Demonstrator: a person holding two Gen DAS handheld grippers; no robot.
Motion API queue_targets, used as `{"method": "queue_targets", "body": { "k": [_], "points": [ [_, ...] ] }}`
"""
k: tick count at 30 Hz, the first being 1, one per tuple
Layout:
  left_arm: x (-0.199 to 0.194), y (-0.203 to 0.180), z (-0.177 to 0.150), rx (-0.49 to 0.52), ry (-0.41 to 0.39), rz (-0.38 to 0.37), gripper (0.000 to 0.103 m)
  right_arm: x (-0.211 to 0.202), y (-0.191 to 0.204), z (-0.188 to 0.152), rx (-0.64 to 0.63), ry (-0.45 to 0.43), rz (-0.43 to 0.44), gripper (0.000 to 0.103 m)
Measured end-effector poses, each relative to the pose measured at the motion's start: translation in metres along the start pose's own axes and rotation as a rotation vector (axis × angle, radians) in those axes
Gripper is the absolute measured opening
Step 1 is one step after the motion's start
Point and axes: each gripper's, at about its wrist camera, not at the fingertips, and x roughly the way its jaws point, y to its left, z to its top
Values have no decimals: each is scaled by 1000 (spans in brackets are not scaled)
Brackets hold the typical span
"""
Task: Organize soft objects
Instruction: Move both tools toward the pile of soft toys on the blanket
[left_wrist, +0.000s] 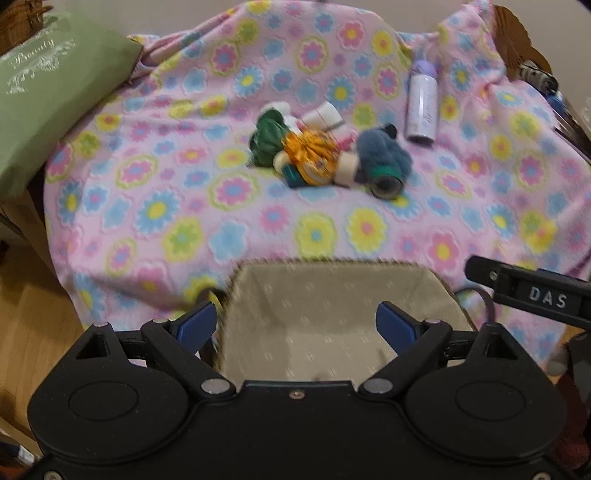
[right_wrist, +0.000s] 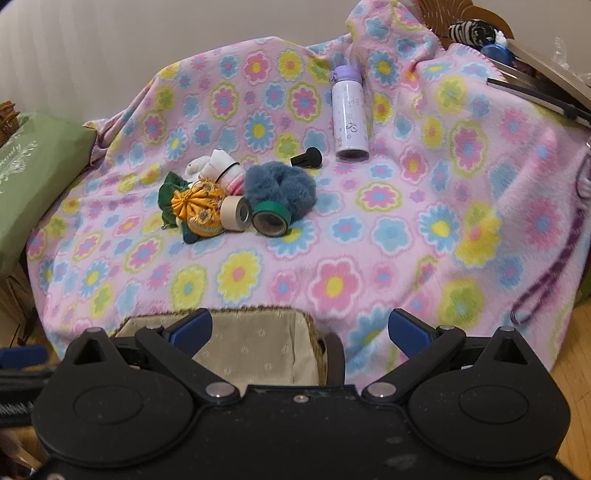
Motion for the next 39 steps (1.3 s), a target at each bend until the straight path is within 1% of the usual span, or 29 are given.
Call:
{"method": "queue_targets", "body": {
  "k": [8, 12, 14, 20, 22, 24, 32, 35, 39],
  "points": [
    [32, 17, 44, 8, -10, 36, 91, 43, 3, 34, -7, 33, 7, 102],
    [58, 27, 67, -6, -10, 70, 92, 65, 6, 49, -20, 47, -4, 102],
    [69, 30, 78, -9, -12, 74, 92, 77, 8, 56, -26, 53, -9, 102],
    [106, 25, 106, 34, -40, 107, 92, 115, 12, 80, -44, 60, -24, 102],
    [115, 22, 111, 56, -49, 96, 93, 128, 13, 89, -51, 59, -28, 102],
    [125, 18, 115, 77, -42, 93, 93, 139, 14, 98, -51, 58, -18, 102],
    [149, 10, 114, 136, -19, 52, 94, 181, 17, 129, -26, 55, 8, 102],
    [156, 9, 113, 146, -6, 37, 95, 196, 20, 138, -16, 53, 31, 102],
    [167, 9, 113, 144, 17, 33, 95, 223, 24, 146, -10, 78, 29, 102]
  ]
}}
